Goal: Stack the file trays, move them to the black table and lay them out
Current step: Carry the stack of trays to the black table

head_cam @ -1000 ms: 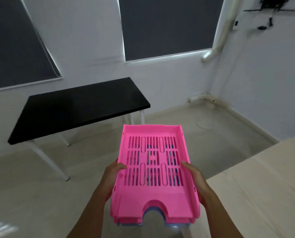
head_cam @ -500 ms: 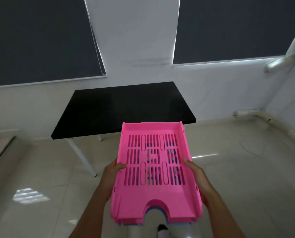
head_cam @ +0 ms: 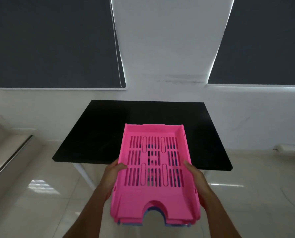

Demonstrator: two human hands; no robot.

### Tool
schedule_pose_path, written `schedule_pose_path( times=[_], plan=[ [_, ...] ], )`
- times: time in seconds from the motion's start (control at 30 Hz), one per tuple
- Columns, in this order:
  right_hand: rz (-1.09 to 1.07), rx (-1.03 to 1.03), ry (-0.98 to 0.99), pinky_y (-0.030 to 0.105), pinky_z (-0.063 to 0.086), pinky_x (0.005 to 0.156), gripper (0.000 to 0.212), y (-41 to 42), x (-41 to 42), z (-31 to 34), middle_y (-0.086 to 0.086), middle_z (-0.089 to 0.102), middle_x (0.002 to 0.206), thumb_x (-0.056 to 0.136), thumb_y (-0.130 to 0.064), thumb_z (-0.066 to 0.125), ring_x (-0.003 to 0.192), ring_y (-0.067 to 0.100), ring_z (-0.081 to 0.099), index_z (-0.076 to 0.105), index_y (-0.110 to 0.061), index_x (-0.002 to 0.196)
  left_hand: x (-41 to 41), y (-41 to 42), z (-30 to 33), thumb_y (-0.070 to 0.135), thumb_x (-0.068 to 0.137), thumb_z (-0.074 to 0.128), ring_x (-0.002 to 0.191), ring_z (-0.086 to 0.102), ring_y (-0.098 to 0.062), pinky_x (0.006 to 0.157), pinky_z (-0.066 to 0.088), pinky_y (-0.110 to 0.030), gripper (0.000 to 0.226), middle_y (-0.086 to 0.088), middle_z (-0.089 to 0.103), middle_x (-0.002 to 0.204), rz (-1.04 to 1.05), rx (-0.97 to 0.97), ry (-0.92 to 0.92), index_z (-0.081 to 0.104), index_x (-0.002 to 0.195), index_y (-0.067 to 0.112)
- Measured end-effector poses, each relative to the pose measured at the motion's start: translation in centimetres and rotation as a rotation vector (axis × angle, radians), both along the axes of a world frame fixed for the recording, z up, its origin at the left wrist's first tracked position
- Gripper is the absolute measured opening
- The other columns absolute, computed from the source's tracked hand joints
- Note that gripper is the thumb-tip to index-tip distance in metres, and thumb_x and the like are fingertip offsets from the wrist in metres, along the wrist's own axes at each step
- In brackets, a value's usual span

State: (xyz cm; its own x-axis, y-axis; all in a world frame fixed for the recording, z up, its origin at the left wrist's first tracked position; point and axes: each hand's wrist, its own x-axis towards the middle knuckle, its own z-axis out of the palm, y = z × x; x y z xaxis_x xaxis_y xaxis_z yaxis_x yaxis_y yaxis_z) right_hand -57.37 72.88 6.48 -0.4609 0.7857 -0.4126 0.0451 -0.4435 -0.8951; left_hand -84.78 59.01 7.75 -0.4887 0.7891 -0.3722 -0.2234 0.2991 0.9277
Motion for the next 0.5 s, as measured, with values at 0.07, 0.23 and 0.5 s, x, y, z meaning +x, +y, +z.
schedule_pose_path(
  times=[0.07, 0.23, 0.5],
  plan=[
    [0.011, -0.007, -0.010, 0.058, 0.054, 0.094, 0.042, 2.7, -1.9, -0.4, 0.019, 0.076, 0.104, 0.096, -0.045, 0.053, 0.094, 0.038, 0.073, 0.070, -0.013, 0.117, -1.8, 2.6, -0.5, 0.008, 0.091, 0.057, 0.095, 0.069, -0.050, 0.089, 0.055, -0.063, 0.035, -0.027, 0.073, 0.105, 0.019, -0.009, -0.006, 0.068, 0.122, 0.016],
    [0.007, -0.072, -0.035, 0.059, 0.053, 0.096, 0.041, 9.5, -7.2, -1.7, 0.020, 0.075, 0.107, 0.095, -0.043, 0.055, 0.098, 0.039, 0.073, 0.069, -0.013, 0.119, -6.7, 8.9, -2.3, 0.009, 0.087, 0.062, 0.097, 0.069, -0.048, 0.092, 0.054, -0.063, 0.035, -0.026, 0.073, 0.107, 0.048, -0.029, -0.068, 0.071, 0.120, 0.017],
    [-0.031, -0.140, -0.036, 0.058, 0.052, 0.097, 0.039, 18.6, -15.0, -3.6, 0.024, 0.074, 0.111, 0.095, -0.036, 0.056, 0.101, 0.042, 0.071, 0.067, -0.010, 0.121, -15.2, 18.9, -4.9, -0.001, 0.091, 0.056, 0.093, 0.069, -0.043, 0.092, 0.052, -0.063, 0.039, -0.028, 0.071, 0.108, 0.012, -0.054, -0.096, 0.066, 0.126, 0.012]
  ],
)
